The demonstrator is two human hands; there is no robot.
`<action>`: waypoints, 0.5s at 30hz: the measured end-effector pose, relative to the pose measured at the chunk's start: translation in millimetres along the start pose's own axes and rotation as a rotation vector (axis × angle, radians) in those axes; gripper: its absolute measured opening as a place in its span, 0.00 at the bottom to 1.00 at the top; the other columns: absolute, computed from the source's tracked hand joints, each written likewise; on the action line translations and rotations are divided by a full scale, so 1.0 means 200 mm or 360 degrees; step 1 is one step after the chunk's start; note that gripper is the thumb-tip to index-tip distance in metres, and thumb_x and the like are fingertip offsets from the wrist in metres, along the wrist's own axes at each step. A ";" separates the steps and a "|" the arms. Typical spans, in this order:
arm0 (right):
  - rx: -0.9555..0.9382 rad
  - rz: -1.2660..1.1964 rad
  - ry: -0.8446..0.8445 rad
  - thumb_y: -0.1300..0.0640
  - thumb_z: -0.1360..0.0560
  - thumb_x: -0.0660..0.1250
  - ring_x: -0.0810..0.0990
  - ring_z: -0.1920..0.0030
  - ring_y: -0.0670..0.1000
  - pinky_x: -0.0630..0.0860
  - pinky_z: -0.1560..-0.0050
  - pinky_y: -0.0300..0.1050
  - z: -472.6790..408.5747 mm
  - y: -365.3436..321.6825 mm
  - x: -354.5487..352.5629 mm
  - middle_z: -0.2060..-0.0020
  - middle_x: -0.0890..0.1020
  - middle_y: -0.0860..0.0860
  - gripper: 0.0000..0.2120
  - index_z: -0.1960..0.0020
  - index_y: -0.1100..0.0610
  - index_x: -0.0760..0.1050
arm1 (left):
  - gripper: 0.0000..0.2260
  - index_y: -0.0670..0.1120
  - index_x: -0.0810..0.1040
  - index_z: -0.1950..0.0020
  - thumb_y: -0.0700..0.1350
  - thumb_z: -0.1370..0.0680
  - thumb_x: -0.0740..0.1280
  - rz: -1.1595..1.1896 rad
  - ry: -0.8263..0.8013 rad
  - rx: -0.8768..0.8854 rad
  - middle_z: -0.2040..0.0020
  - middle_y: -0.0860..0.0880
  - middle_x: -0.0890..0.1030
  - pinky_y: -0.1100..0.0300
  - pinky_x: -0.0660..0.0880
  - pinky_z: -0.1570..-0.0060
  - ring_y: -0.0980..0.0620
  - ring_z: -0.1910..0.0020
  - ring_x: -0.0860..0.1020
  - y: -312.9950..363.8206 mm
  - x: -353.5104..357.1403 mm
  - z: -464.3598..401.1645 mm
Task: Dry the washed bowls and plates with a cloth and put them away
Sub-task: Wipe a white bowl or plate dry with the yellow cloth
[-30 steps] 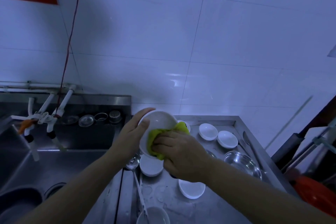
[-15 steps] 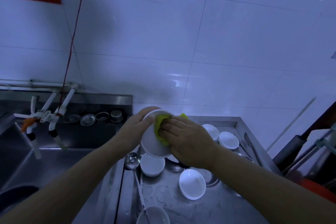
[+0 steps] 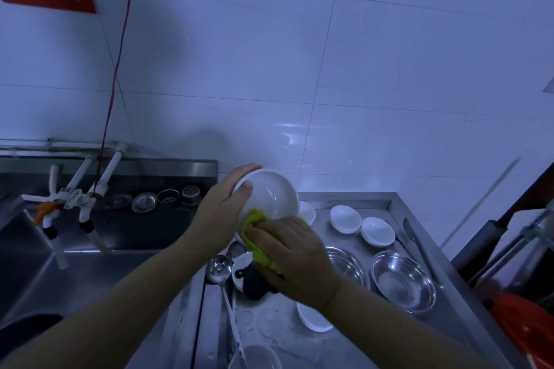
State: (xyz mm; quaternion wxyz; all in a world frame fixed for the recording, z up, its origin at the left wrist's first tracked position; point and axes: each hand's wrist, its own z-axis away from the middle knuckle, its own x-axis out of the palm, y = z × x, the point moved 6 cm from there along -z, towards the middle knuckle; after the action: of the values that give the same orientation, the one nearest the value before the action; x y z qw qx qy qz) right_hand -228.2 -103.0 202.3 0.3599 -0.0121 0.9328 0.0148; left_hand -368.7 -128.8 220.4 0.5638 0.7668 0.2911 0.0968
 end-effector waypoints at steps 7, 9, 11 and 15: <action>-0.0357 0.0215 -0.0127 0.63 0.23 0.65 0.79 0.63 0.56 0.75 0.53 0.47 0.01 0.08 -0.05 0.62 0.82 0.56 0.08 0.56 0.59 0.83 | 0.13 0.68 0.70 0.39 0.54 0.22 0.62 -0.0129 -0.0656 -0.0380 0.43 0.55 0.78 0.56 0.80 0.61 0.55 0.53 0.81 -0.05 -0.01 0.00; -0.0267 0.0161 -0.0198 0.61 0.23 0.64 0.78 0.65 0.56 0.74 0.54 0.46 0.01 0.11 -0.07 0.62 0.82 0.56 0.09 0.55 0.59 0.83 | 0.26 0.64 0.59 0.29 0.60 0.26 0.63 -0.0603 -0.0712 -0.0227 0.33 0.55 0.70 0.54 0.76 0.45 0.57 0.41 0.75 -0.05 -0.05 0.00; -0.0175 0.0110 -0.0300 0.59 0.23 0.63 0.78 0.64 0.55 0.75 0.54 0.46 0.02 0.15 -0.08 0.61 0.82 0.56 0.10 0.53 0.60 0.83 | 0.33 0.59 0.56 0.27 0.64 0.30 0.61 -0.1342 -0.0612 0.0228 0.30 0.56 0.65 0.57 0.64 0.35 0.57 0.33 0.65 0.02 -0.07 0.01; -0.0087 -0.0011 -0.0433 0.61 0.28 0.71 0.79 0.60 0.57 0.75 0.54 0.47 0.04 0.19 -0.08 0.57 0.82 0.57 0.08 0.49 0.61 0.82 | 0.18 0.56 0.80 0.49 0.54 0.37 0.74 -0.2068 -0.0709 0.1348 0.49 0.56 0.82 0.51 0.64 0.35 0.53 0.41 0.77 0.18 0.08 0.14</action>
State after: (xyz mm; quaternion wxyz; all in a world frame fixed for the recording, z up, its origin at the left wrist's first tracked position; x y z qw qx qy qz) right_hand -211.8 -65.3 207.3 0.4825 -0.0229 0.8746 0.0403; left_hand -329.7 -149.5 241.6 0.2137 0.5941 0.5715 -0.5242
